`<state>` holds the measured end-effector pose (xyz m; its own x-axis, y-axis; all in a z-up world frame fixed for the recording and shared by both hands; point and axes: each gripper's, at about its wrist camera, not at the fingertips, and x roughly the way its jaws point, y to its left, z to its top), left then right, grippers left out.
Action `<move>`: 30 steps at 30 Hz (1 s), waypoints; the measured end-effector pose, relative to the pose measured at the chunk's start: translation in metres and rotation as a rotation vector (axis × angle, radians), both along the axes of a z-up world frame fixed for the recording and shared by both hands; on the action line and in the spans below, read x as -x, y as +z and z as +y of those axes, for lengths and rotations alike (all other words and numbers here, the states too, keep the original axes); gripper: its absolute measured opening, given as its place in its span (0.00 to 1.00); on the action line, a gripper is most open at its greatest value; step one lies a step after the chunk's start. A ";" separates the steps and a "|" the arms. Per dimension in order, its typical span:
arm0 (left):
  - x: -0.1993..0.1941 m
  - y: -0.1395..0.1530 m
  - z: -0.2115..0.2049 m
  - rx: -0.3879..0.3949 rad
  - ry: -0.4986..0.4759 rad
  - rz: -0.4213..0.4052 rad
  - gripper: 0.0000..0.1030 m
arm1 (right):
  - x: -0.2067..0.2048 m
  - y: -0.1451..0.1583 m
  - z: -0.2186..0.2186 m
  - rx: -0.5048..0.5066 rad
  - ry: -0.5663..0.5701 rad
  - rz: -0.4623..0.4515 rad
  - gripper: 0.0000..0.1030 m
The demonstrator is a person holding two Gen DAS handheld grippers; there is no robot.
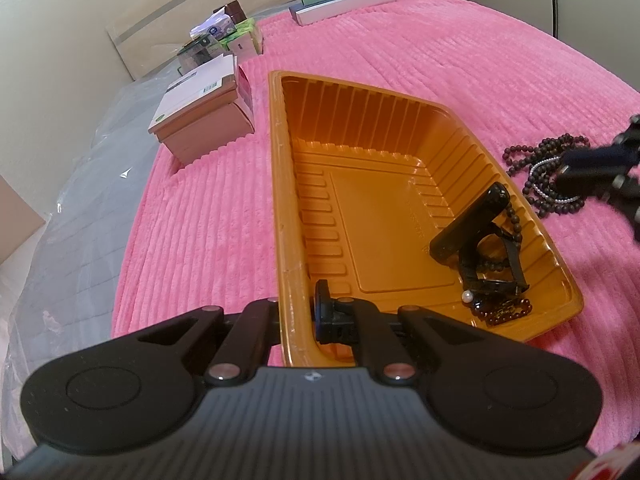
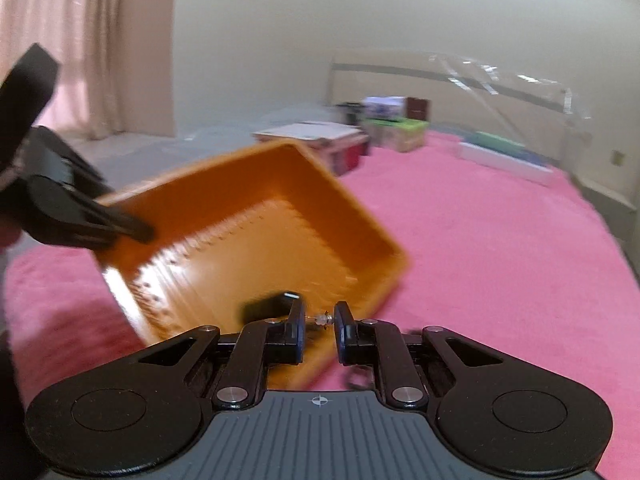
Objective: Organize jewelry
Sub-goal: 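Pinch the second pearl earring with the right gripper and drop it into the tray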
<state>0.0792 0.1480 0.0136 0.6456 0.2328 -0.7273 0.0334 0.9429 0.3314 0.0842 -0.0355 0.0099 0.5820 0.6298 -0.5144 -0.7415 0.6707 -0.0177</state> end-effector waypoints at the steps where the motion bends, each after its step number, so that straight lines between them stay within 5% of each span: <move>1: 0.000 0.000 0.000 0.001 0.000 0.000 0.03 | 0.001 -0.001 0.007 -0.001 0.016 0.003 0.15; 19: 0.001 -0.001 0.002 0.010 0.001 -0.004 0.03 | 0.003 -0.012 0.048 -0.003 0.127 0.060 0.17; 22: 0.001 -0.001 0.002 0.010 0.001 -0.004 0.03 | 0.004 -0.013 0.041 -0.016 0.112 0.055 0.60; 30: 0.001 -0.001 0.002 0.009 0.001 -0.004 0.03 | 0.000 -0.022 -0.027 -0.021 -0.079 0.091 0.62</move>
